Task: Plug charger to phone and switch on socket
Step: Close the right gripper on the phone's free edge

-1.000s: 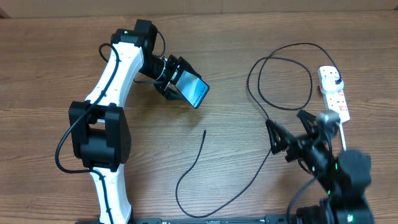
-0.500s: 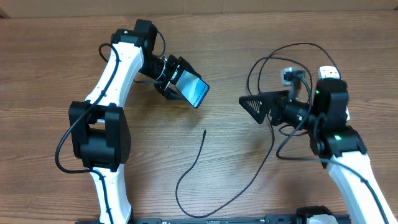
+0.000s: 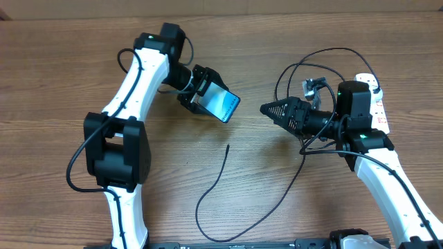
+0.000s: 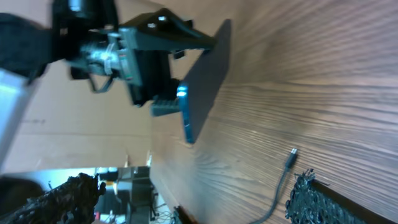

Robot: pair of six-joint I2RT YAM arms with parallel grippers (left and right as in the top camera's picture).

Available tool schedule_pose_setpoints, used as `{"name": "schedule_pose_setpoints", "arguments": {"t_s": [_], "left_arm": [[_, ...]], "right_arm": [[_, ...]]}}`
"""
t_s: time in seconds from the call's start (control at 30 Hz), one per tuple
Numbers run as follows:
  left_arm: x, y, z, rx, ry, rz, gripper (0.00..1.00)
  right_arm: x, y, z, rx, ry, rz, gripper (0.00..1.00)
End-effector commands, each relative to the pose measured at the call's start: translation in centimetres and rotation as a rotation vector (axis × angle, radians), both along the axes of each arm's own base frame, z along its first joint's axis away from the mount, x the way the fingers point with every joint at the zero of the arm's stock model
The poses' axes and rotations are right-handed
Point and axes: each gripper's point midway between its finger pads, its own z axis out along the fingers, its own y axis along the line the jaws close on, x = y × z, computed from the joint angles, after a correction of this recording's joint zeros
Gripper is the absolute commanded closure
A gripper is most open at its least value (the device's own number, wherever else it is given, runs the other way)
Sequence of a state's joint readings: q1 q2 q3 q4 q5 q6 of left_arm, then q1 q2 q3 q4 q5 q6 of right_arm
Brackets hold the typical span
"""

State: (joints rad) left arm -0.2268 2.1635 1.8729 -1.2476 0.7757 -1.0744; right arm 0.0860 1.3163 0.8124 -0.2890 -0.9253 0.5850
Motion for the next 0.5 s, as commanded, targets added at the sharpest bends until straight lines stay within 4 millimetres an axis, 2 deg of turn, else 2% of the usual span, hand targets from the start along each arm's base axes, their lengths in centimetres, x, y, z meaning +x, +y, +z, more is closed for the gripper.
{"name": "schedule_pose_setpoints", "arguments": {"t_s": [0.0,0.47], "left_arm": [[-0.2,-1.4,0.6,0.022,0.043,0.041,0.95],[-3.1,-6.5,0.4,0.077,0.188,0.097,0.96]], "right_arm": [[1.1,-0.1,-0.6,-0.064,0.005,-0.055,0.0],[1.3,0.5,-2.4,-0.179,0.009,-0.101,0.0]]}}
